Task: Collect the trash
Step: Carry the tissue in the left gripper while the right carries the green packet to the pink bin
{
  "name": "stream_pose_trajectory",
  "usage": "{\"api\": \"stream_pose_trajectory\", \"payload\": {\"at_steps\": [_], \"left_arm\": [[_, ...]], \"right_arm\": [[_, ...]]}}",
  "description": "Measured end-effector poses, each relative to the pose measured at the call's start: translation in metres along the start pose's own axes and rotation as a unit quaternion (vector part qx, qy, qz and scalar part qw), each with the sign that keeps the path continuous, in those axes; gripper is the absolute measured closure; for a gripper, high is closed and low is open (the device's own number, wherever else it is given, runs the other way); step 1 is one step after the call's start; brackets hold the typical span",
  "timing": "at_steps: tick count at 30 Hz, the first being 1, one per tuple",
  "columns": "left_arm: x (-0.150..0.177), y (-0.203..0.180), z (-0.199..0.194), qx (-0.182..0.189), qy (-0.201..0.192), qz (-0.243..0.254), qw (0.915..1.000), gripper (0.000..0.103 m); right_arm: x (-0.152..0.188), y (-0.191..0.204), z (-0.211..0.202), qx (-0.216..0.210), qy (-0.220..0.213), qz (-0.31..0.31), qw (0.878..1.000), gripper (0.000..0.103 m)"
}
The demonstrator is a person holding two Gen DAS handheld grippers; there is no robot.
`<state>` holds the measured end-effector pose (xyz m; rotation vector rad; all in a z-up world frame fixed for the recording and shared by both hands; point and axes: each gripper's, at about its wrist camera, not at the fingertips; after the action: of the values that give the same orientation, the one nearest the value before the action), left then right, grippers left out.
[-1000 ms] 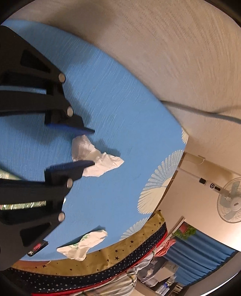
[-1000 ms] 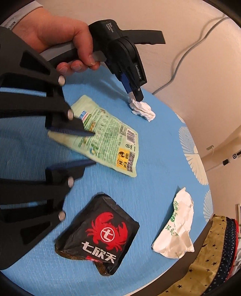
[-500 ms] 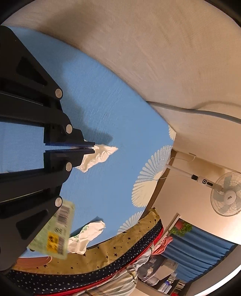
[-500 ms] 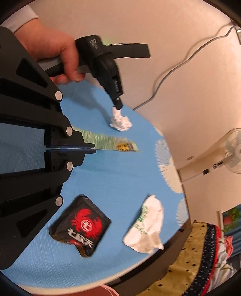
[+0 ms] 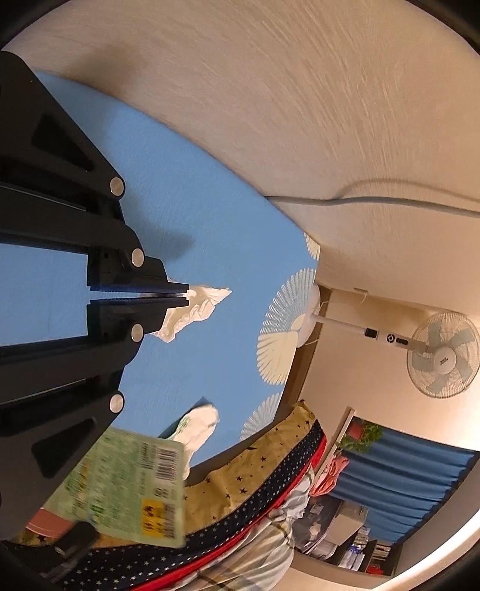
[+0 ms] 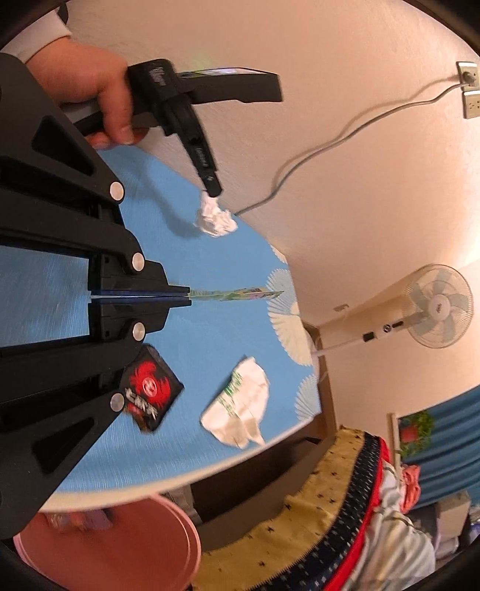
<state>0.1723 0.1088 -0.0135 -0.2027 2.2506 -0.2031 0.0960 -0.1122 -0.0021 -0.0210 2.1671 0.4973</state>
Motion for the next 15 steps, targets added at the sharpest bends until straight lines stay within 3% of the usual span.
{"api": "stream_pose_trajectory", "payload": {"at_steps": [15], "left_arm": [[0.050,-0.034,-0.036,0.012,-0.005,0.014,0.9998,0.101]], "right_arm": [[-0.010,-0.026,-0.061,0.067,-0.044,-0.024,0.996,0.103]]}}
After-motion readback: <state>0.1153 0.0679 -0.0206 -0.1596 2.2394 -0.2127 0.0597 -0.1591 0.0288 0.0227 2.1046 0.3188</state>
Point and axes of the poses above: each gripper's, at about its wrist camera, not at the fingertips, and z roughly the way its jaws point, y to its left, x to its underside, and after that the axes turned 1 degree about y, right-handed
